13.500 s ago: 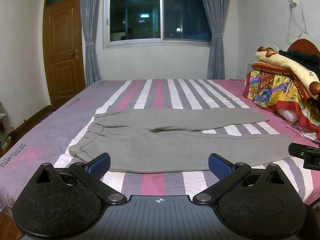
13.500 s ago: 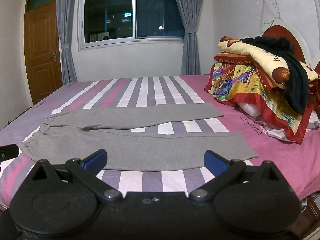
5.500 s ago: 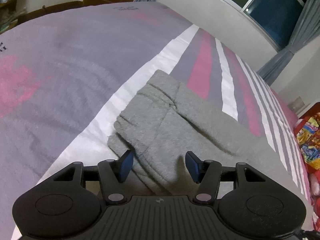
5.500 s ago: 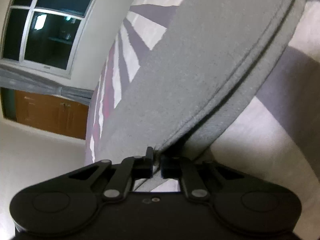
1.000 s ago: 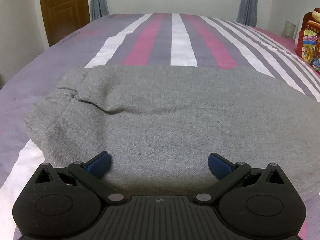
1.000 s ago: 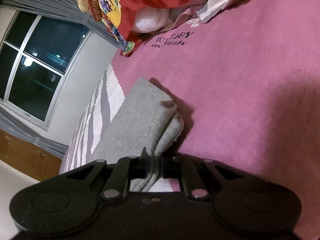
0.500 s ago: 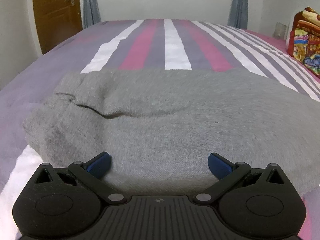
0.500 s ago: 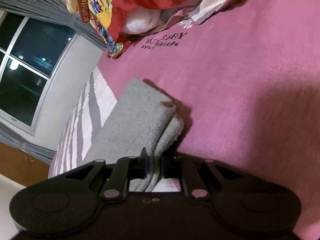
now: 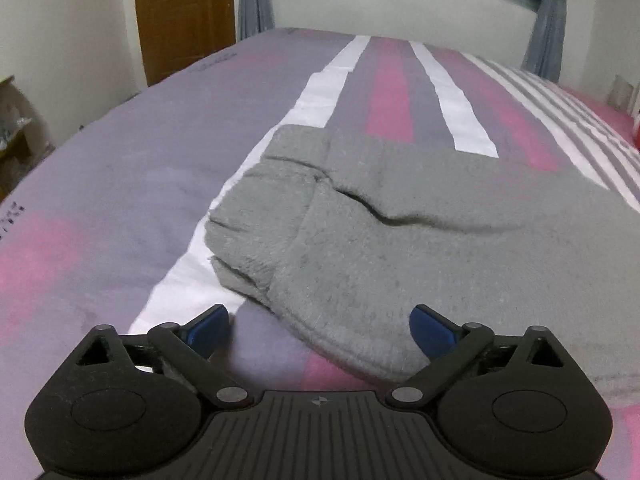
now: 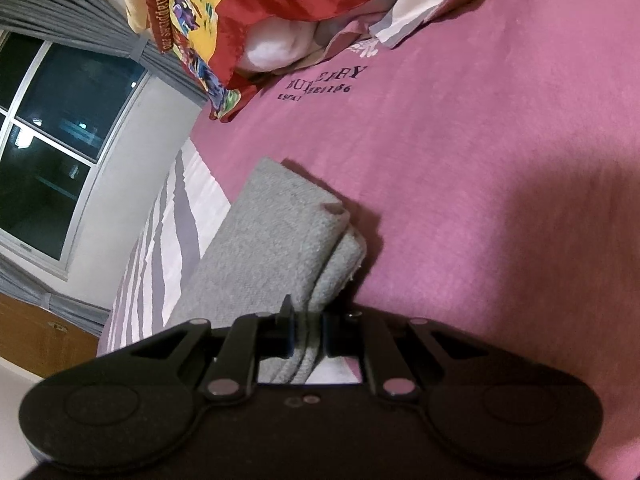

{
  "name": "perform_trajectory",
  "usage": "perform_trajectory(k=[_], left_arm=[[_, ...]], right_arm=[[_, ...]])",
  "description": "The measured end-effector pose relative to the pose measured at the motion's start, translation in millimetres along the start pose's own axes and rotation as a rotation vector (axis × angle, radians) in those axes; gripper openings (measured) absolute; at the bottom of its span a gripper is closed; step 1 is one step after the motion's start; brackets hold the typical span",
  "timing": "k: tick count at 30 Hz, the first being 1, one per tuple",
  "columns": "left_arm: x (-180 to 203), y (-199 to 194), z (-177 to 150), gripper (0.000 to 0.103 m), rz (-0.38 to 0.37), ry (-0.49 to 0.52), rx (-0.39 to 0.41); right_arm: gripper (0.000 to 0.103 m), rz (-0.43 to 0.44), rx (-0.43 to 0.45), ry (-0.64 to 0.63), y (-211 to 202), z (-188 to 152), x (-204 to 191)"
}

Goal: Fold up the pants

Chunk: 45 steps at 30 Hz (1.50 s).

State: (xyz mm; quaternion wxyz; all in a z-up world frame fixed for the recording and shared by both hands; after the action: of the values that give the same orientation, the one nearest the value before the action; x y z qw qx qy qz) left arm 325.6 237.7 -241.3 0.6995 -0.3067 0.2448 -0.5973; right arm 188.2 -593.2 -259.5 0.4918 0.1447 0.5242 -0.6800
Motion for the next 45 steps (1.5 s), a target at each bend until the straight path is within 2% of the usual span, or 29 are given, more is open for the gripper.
perform_trajectory(k=[6,8,11,14,16,19,22,23,26,29,33,43,45], left_arm=[[1.6,-0.1,-2.2,0.096,-0.001,-0.008,0.024],[-0.9,-6.4,-2.5,0.075,0.005,-0.001,0.047],[-2.6,-12.3,5.8,0.059,0.021,-0.008,0.068],[-9.5,-19.9,9.9,0.051,0.012,-0.058,0.098],[-15.7,-17.5,9.8,0.051,-0.025,-0.101,0.098],[-27.3,-14.7,9.8,0.044,-0.081,-0.188,0.105],[-29.2,-19.0,14.7,0.037,-0.062,-0.184,0.14],[-27.3,-20.3,17.4,0.037,-0.057,-0.171,0.149],[-27.3,-9.3,19.3,0.037,-0.041,-0.164,0.11],[-27.0,-7.9,22.9,0.037,-0.044,-0.171,0.114],[-21.5,-10.1,23.1,0.037,-0.019,-0.13,0.123],[-19.9,-14.8,26.0,0.026,-0.024,-0.109,0.127],[-19.6,-19.5,31.5,0.024,-0.034,-0.11,0.154]], right_arm=[[0.008,-0.024,0.0,-0.003,1.5,0.6,-1.9],[0.009,-0.028,0.005,0.004,2.2,0.8,-1.7],[0.009,-0.029,0.008,0.005,3.2,1.4,-1.5],[0.008,-0.026,0.004,0.004,3.8,1.5,-1.8],[0.008,-0.024,0.003,0.003,4.4,2.4,-1.4],[0.009,-0.017,0.004,0.005,4.9,2.6,-0.5],[0.009,-0.012,0.004,0.005,5.0,2.5,0.1],[0.009,-0.01,0.004,0.005,5.2,2.5,0.4],[0.009,-0.009,0.008,0.006,5.2,2.1,0.7],[0.009,-0.013,0.01,0.004,5.3,2.0,0.3],[0.009,-0.017,0.012,0.003,5.6,2.4,-0.3],[0.009,-0.024,0.021,0.006,6.5,1.8,-1.2],[0.009,-0.024,0.021,0.006,6.4,1.7,-1.2]])
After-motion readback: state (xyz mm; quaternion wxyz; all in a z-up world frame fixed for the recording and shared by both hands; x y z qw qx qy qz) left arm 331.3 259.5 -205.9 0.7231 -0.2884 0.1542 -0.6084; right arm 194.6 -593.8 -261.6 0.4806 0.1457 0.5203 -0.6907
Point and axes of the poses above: each gripper's, at about its wrist camera, not at the fingertips, and y roughly the way its jaws point, x to its right, z to its top, the point moved 10 cm from there along y, roughly the way its jaws point, and after that the axes turned 1 degree about -z, right-handed, at the moved point
